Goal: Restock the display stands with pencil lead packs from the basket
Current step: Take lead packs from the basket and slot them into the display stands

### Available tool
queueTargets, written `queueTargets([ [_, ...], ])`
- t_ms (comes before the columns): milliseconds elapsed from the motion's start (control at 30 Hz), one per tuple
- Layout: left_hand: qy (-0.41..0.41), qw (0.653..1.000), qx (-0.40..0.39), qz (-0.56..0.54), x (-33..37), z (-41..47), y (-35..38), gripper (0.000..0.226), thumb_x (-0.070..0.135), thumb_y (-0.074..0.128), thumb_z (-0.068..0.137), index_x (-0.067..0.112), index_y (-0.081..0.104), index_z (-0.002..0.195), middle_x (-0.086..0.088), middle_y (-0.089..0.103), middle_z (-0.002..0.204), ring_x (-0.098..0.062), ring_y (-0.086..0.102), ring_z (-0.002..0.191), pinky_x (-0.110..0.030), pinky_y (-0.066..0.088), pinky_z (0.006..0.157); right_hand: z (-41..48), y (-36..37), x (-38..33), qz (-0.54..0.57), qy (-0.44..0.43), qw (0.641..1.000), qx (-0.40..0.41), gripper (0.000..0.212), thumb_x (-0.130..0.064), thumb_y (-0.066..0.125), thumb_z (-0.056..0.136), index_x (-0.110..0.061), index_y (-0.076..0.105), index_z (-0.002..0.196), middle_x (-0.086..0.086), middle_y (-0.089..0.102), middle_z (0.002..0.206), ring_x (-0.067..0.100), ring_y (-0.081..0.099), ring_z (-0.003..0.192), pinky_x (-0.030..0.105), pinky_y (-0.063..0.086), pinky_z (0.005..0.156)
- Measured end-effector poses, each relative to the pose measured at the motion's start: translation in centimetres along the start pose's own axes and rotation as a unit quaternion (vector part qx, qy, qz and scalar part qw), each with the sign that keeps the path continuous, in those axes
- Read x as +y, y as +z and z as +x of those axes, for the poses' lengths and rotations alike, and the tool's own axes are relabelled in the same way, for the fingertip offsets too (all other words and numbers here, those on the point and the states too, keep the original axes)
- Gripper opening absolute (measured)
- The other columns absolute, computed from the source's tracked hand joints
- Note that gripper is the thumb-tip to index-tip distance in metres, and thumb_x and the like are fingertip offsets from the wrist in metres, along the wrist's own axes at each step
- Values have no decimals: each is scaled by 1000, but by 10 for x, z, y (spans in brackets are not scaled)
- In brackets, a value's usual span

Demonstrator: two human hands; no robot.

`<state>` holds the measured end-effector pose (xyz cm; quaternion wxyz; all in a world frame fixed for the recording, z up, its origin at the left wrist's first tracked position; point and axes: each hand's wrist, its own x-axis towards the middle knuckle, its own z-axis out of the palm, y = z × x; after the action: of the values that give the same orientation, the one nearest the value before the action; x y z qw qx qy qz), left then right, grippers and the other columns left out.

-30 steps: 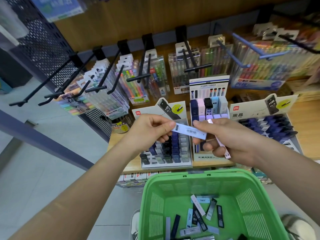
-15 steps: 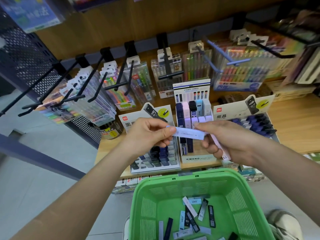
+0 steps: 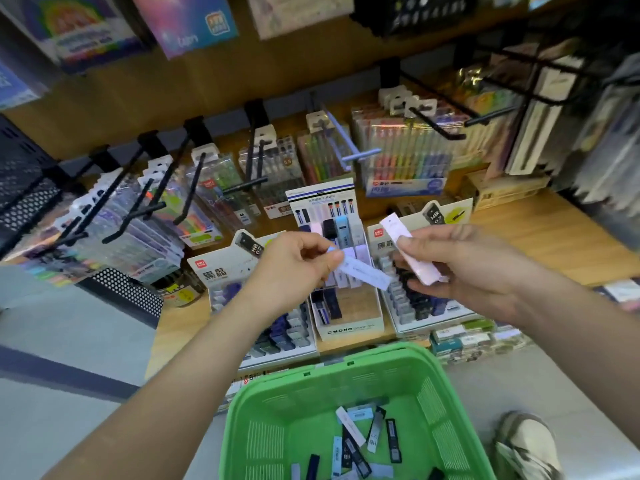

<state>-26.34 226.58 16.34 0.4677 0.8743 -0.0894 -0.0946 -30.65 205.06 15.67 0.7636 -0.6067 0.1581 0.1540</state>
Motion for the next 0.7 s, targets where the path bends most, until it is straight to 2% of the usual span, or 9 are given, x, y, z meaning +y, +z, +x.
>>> queueTargets([
  [100, 3, 998, -26, -63, 15, 1, 18, 7, 11, 65, 90, 11, 72, 88, -3, 63, 65, -9, 56, 54, -19, 49, 55, -6, -2, 0, 12, 28, 997, -66, 13, -23, 64, 91, -18, 70, 81, 12, 74, 99, 25, 71, 90, 42, 60, 74],
  [167, 13, 995, -32, -93, 24, 2, 26, 8, 10, 65, 90, 14, 71, 91, -6, 64, 68, -11, 56, 54, -20, 50, 55, -11, -2, 0, 18, 37, 994, -103, 11, -23, 58, 95, -16, 66, 94, 15, 75, 99, 25, 74, 79, 31, 60, 60],
  [267, 21, 990, -38, -134, 31, 4, 31, 15, 17, 59, 94, 23, 72, 92, -5, 69, 77, -11, 60, 64, -24, 54, 60, -14, -6, -2, 15, 17, 996, -85, 9, -22, 60, 94, -14, 63, 99, 16, 75, 89, 15, 68, 59, 20, 50, 45],
  [333, 19, 989, -53, -138, 33, 3, 34, 17, 28, 57, 95, 26, 74, 95, -4, 72, 91, -9, 62, 77, -25, 55, 68, -15, -11, -3, 10, 4, 997, -74, 7, -22, 62, 92, -15, 62, 93, 15, 74, 85, 13, 63, 55, 19, 47, 44],
  [400, 26, 989, -75, -125, 36, 2, 37, 17, 33, 59, 91, 25, 74, 97, -3, 72, 94, -10, 62, 83, -26, 53, 74, -17, -14, -2, -8, -4, 996, -88, 12, -26, 68, 86, -16, 62, 89, 15, 74, 83, 12, 60, 55, 19, 46, 44],
  [533, 43, 987, -50, -144, 39, -1, 43, 7, 20, 68, 87, 19, 75, 88, -4, 73, 88, -15, 66, 83, -34, 53, 84, -22, -12, -2, -55, -14, 995, -87, 34, -37, 75, 66, -14, 67, 90, 13, 75, 84, 12, 63, 58, 19, 47, 46],
  [633, 35, 981, 10, -191, 36, -2, 36, 8, 16, 64, 89, 15, 72, 89, -3, 75, 85, -13, 68, 80, -29, 56, 79, -22, -15, -5, -65, -16, 997, -48, 35, -39, 74, 66, -13, 68, 90, 11, 76, 84, 12, 67, 61, 18, 49, 48],
  [700, 3, 958, 45, -283, 32, -5, 25, 10, 14, 58, 94, 12, 67, 92, -7, 74, 85, -20, 71, 81, -28, 58, 74, -22, -20, -8, -65, -23, 997, -22, 27, -33, 74, 75, -12, 68, 91, 10, 75, 81, 12, 67, 61, 17, 50, 49],
])
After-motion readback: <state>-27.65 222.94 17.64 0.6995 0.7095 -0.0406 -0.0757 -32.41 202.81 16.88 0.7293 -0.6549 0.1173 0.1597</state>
